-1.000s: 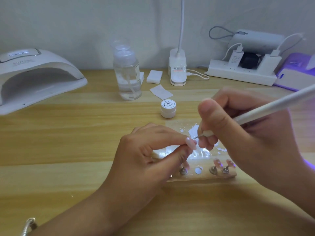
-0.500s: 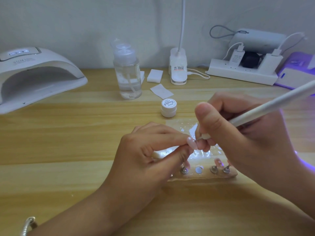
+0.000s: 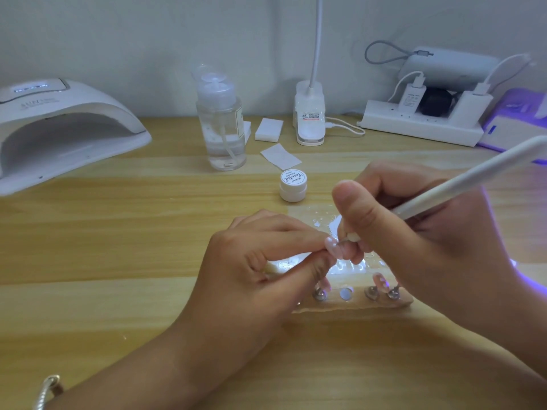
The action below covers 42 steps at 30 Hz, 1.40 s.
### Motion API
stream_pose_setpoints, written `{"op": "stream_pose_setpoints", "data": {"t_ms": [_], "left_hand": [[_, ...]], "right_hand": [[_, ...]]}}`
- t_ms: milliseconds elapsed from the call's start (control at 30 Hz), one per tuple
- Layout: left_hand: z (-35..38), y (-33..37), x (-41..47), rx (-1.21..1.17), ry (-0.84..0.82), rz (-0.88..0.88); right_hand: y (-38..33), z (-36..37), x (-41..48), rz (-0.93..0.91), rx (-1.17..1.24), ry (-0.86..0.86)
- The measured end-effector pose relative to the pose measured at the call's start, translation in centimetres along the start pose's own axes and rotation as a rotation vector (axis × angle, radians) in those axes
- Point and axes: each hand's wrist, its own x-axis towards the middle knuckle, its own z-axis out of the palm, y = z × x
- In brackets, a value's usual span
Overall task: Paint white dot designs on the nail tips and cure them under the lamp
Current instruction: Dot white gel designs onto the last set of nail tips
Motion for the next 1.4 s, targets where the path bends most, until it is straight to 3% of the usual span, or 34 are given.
{"op": "stream_pose_setpoints", "data": {"t_ms": [633, 900, 1033, 1167, 1267, 1400], "left_hand": [[-0.1, 0.0, -0.1, 0.017, -0.001, 0.018], [0.0, -0.1, -0.1, 0.025, 0.043, 0.001], [0.0, 0.0, -0.2, 0.007, 0.051, -0.047], [0.0, 0.2, -0.3, -0.11, 0.074, -0.184], [0.0, 0.2, -0.3, -0.278, 0.06, -0.337], [0.1, -0.3, -0.3, -0.279, 0.032, -0.348]], "right_hand": [[0.4, -0.1, 0.0, -0.032, -0.029, -0.004], [0.4, -1.3, 1.5, -0.04, 0.216, 0.103], [1.3, -2.9, 2.6, 0.013, 0.044, 0.147], [3.5, -3.6, 2.4, 0.186, -0.284, 0.036], [4.3, -3.4, 2.2, 0.33, -0.321, -0.038], [4.7, -3.3, 2.1, 0.335, -0.372, -0.06]]}}
